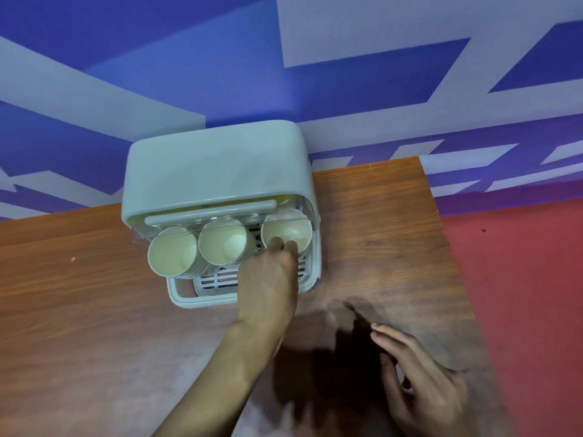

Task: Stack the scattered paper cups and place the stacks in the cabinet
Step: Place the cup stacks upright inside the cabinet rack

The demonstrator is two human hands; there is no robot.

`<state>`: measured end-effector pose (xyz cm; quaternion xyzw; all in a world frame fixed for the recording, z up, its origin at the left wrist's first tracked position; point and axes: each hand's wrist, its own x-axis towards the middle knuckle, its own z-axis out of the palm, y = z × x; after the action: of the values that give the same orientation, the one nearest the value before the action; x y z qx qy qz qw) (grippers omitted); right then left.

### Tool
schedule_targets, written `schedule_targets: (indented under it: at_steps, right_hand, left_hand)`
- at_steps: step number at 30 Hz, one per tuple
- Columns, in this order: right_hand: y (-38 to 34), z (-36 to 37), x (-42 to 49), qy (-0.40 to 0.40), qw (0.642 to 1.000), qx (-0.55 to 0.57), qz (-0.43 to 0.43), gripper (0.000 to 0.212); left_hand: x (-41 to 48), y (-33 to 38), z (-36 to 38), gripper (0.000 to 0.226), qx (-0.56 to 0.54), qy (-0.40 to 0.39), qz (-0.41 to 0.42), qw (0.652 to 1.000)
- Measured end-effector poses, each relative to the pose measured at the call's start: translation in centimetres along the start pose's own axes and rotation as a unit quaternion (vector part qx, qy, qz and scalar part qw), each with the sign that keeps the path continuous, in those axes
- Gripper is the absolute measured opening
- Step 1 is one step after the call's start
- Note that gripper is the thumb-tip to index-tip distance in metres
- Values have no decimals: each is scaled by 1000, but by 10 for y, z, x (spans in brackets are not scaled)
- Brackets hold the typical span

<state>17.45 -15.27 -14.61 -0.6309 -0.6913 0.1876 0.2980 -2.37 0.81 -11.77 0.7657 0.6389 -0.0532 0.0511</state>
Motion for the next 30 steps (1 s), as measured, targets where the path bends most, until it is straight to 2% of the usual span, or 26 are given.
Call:
schedule_targets:
  at_steps: [6,12,18,25,30]
  right_hand:
    - [0,5,4,-10,1000,-19,-9,33]
    - [-18,13,37,-71,996,-45,7,36]
    - [-55,19,87,-95,993,-71,17,43]
    - [-92,18,130,-42,996,-72,-33,38]
    - [-120,20,156,-16,993,-90,-77,39]
  left_hand:
    - [0,-4,1,33,-28,7,-17,999]
    - [-14,-7,-15,24,-78,74,1,994]
    - [-38,-23,-33,13,-106,127,31,986]
    - [-44,-73,-66,25,-144,211,54,965]
    - [-40,-107,-76,28,-115,220,57,967]
